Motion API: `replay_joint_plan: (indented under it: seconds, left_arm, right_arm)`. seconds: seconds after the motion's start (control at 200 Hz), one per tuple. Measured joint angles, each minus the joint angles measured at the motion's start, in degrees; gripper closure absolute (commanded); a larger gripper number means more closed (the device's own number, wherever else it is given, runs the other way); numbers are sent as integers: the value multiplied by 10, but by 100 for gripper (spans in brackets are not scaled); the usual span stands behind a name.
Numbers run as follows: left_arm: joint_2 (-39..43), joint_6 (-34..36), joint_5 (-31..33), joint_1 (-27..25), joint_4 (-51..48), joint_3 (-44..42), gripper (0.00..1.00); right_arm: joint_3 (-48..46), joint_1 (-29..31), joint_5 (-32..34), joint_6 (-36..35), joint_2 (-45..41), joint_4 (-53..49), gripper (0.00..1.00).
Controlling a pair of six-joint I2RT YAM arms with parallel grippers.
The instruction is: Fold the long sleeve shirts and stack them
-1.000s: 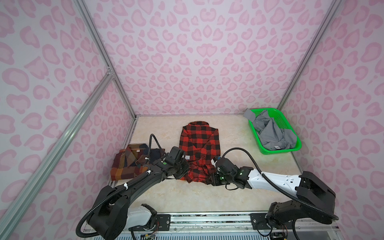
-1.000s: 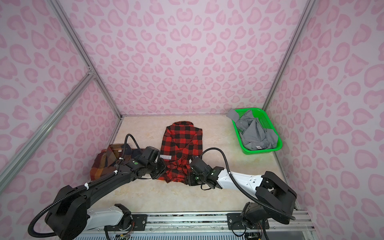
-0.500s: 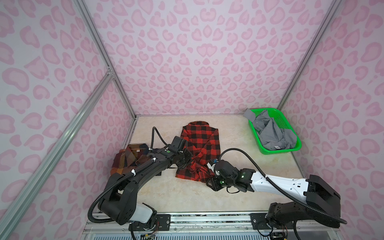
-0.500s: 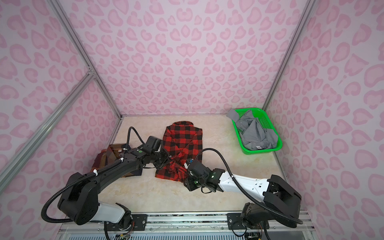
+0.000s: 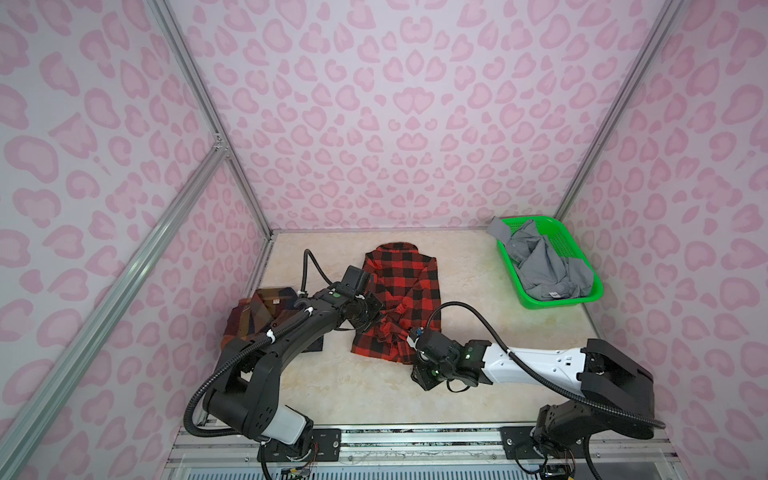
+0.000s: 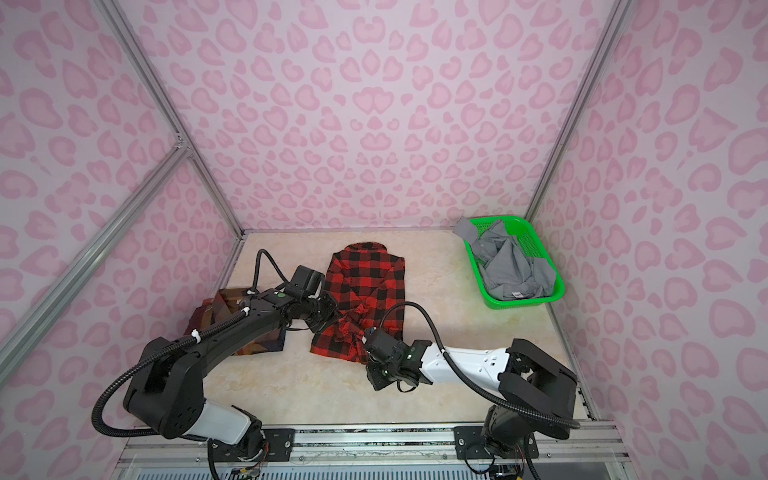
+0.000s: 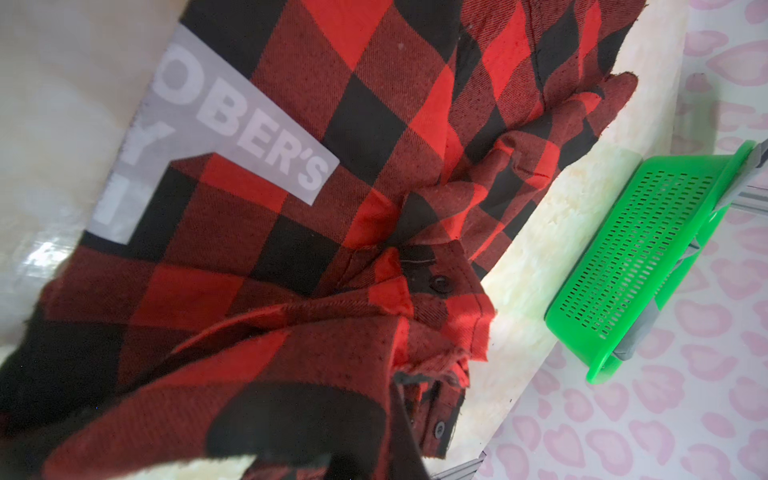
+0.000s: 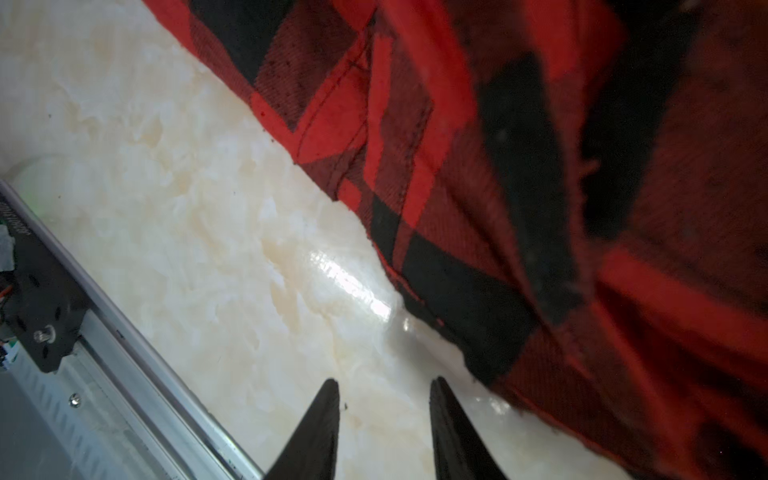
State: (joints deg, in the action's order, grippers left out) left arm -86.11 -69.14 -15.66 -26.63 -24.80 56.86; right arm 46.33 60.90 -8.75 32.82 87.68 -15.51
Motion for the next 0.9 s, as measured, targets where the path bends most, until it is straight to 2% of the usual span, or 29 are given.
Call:
replay_joint_plan:
  seconds: [0.31,0.74,0.805,0.9]
  left_arm:
    - [2,0,-3,4,-2,-5,96]
    - [14,0,-6,8,1,-24,96]
    - [14,0,-6,11,1,-24,93]
    - [14,2,-6,15,0,-23,82]
  right_arm:
    - [49,-31,49,-11,58,-3,62]
    - [115,-83,53,-51,104,0,62]
    - [127,-96,50,-57,111,-2,62]
    - [151,-111,44,-70,120,-7,62]
